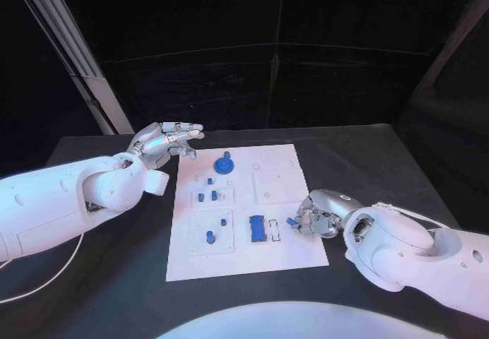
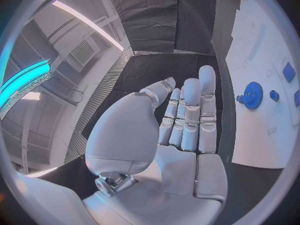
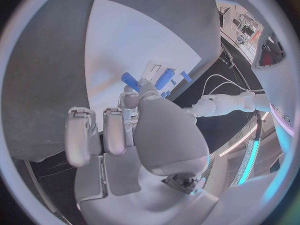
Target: Assemble the parts on the task board
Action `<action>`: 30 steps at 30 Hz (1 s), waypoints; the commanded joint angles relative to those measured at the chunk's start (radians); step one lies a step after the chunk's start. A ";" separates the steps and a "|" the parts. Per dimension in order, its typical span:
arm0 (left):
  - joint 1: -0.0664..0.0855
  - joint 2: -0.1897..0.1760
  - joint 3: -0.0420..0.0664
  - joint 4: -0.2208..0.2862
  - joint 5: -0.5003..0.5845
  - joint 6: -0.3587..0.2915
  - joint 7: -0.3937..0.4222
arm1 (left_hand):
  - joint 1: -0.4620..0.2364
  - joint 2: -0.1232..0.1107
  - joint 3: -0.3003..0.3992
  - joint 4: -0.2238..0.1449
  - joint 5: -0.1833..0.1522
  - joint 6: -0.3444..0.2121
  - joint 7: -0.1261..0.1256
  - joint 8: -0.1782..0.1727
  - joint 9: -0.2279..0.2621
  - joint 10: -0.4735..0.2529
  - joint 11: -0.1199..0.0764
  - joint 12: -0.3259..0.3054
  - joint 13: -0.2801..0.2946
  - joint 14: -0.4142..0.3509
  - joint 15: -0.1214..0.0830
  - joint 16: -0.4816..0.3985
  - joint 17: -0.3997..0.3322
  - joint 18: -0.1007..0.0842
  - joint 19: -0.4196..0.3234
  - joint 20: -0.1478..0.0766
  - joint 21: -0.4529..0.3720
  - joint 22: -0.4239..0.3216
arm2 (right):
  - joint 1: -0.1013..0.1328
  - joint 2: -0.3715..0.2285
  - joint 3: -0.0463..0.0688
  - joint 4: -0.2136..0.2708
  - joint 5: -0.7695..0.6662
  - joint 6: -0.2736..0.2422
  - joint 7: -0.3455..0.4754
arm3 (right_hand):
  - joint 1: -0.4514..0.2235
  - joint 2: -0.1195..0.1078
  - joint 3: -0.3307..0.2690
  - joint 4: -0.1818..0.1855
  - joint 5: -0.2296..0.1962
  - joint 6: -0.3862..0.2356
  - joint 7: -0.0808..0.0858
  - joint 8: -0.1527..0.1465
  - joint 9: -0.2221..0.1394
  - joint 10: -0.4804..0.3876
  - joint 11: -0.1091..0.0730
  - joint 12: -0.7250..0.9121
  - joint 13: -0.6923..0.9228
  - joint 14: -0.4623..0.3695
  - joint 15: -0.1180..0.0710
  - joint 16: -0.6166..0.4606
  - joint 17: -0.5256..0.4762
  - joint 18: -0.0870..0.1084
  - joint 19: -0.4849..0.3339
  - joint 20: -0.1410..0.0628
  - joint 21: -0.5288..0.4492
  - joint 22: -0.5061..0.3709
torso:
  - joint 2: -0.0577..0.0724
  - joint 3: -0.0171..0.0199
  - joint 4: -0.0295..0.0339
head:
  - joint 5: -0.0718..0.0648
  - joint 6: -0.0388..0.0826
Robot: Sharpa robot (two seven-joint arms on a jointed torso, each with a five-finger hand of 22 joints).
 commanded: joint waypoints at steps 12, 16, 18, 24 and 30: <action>0.001 0.000 0.000 0.005 0.002 0.012 0.005 | -0.001 0.008 -0.001 -0.005 0.002 -0.005 0.001 0.003 -0.001 -0.007 -0.001 0.006 -0.001 -0.007 0.002 -0.003 -0.001 0.014 -0.008 0.000 -0.003 -0.001 | 0.001 0.037 0.000 -0.021 0.258 -0.067 0.028 | -0.058 -0.035 0.038 0.046 0.112 0.034 -0.003 -0.022 -0.011 0.029 -0.004 0.038 0.029 0.058 -0.003 0.025 0.032 -0.017 0.049 -0.009 0.022 0.191 | 0.001 -0.0017 0.0007 | 0.000 -0.007; 0.001 0.001 0.000 0.006 0.002 0.012 0.005 | -0.001 0.008 -0.001 -0.005 0.002 -0.005 0.001 0.003 -0.001 -0.007 -0.001 0.006 -0.001 -0.007 0.002 -0.003 -0.001 0.014 -0.008 0.000 -0.003 -0.001 | 0.002 0.055 0.000 -0.033 0.274 -0.054 0.012 | -0.074 -0.038 0.039 0.047 0.115 0.041 -0.004 -0.024 -0.011 0.033 -0.005 0.041 0.032 0.058 -0.003 0.027 0.034 -0.018 0.049 -0.009 0.022 0.192 | 0.001 -0.0013 0.0010 | 0.001 -0.009; 0.001 0.001 0.000 0.006 0.002 0.012 0.005 | -0.001 0.008 -0.001 -0.005 0.002 -0.005 0.001 0.003 -0.001 -0.007 -0.001 0.006 -0.001 -0.007 0.002 -0.003 -0.001 0.014 -0.008 0.000 -0.003 -0.001 | 0.002 0.065 0.000 -0.039 0.279 -0.049 0.002 | -0.086 -0.038 0.041 0.047 0.116 0.048 -0.006 -0.024 -0.011 0.035 -0.007 0.038 0.031 0.058 -0.004 0.027 0.034 -0.017 0.049 -0.009 0.022 0.191 | 0.000 -0.0016 0.0011 | 0.001 -0.009; 0.002 0.002 0.000 0.006 0.002 0.012 0.005 | -0.001 0.008 -0.001 -0.005 0.002 -0.005 0.001 0.003 -0.001 -0.007 -0.001 0.006 -0.001 -0.007 0.002 -0.003 -0.001 0.014 -0.008 0.000 -0.003 -0.001 | 0.002 0.089 0.000 -0.053 0.283 -0.053 -0.018 | -0.102 -0.039 0.043 0.047 0.117 0.063 -0.011 -0.022 -0.009 0.036 -0.010 0.026 0.024 0.057 -0.007 0.026 0.033 -0.017 0.048 -0.011 0.021 0.191 | 0.001 -0.0005 -0.0013 | 0.002 -0.009; 0.002 0.003 0.000 0.006 0.002 0.013 0.004 | -0.001 0.008 -0.001 -0.005 0.002 -0.005 0.001 0.003 -0.001 -0.007 -0.001 0.006 -0.001 -0.007 0.002 -0.003 -0.001 0.014 -0.008 0.000 -0.003 -0.001 | 0.002 0.106 0.000 -0.064 0.284 -0.033 -0.035 | -0.109 -0.039 0.044 0.047 0.116 0.067 -0.012 -0.023 -0.008 0.037 -0.011 0.022 0.022 0.057 -0.008 0.026 0.034 -0.017 0.048 -0.012 0.021 0.191 | 0.001 0.0000 0.0003 | 0.002 -0.011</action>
